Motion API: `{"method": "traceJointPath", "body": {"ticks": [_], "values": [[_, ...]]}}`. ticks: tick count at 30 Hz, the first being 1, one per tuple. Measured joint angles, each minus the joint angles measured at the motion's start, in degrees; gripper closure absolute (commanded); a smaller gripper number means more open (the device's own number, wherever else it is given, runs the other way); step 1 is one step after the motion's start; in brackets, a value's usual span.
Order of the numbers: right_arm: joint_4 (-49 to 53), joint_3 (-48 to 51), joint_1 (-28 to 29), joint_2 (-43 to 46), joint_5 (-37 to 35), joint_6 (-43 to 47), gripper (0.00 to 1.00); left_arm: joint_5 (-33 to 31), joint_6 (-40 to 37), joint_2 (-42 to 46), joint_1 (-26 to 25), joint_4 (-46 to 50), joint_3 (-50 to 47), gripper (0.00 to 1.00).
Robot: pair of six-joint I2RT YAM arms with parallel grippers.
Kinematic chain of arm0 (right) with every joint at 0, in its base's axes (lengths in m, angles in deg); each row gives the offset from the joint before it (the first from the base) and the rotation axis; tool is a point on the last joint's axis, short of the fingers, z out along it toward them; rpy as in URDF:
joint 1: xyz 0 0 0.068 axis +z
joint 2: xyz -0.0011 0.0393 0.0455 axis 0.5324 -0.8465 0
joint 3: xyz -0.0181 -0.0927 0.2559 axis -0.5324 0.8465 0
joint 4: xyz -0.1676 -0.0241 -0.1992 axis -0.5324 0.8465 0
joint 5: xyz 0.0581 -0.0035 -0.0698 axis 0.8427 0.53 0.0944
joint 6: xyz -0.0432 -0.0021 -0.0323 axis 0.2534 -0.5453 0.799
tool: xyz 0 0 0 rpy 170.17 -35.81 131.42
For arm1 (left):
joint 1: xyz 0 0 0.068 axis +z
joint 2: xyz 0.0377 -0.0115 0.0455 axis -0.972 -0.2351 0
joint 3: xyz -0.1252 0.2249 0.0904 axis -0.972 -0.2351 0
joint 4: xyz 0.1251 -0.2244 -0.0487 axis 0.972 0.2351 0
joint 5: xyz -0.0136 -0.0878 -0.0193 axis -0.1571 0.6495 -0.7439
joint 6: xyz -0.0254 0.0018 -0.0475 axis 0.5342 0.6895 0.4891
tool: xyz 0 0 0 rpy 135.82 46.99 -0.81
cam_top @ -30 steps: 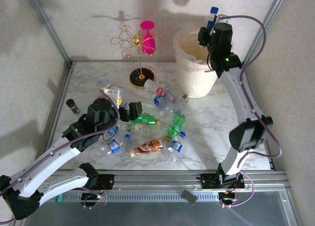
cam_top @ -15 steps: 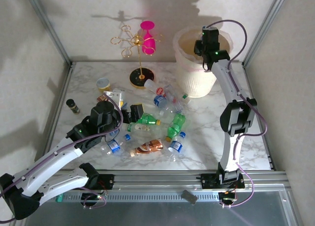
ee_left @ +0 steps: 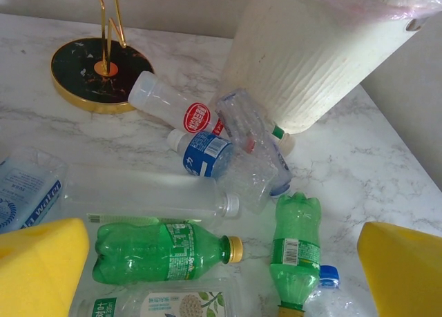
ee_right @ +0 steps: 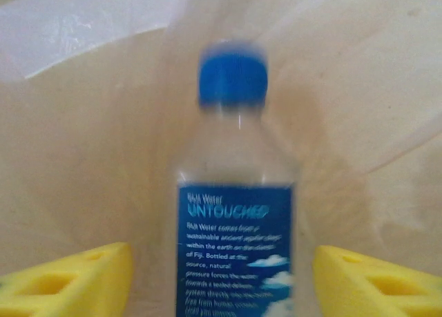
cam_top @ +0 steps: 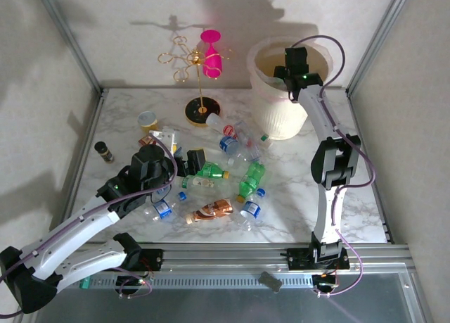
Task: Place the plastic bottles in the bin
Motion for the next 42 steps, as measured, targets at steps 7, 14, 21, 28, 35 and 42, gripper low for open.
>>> {"method": "traceJointPath", "body": {"ticks": [7, 14, 21, 28, 35, 42], "values": [[0.0, 0.0, 0.0, 0.9, 0.1, -0.1, 0.15, -0.2, 0.0, 0.0, 0.0, 0.0, 0.0, 0.0], [0.0, 0.0, 0.0, 4.3, 0.1, -0.1, 0.13, -0.7, 0.0, 0.0, 0.0, 0.1, 0.0, 0.0], [-1.4, 5.5, 0.1, 14.8, 1.9, -1.4, 0.19, -2.9, 0.6, 0.8, 0.0, 2.2, 0.4, 0.0], [-7.9, 21.4, 4.8, 32.6, 2.4, -1.6, 0.24, -6.0, 4.7, 4.9, 0.0, 7.7, 3.7, 0.0], [-12.1, 37.1, 18.2, 46.1, 2.5, 0.1, 0.43, -8.8, 11.7, 12.0, 0.0, 13.4, 4.3, 0.0], [-11.8, 45.0, 33.9, 52.5, 0.2, 2.1, 0.45, -15.6, 21.5, 16.6, 0.0, 22.7, 4.3, 0.0]]}}
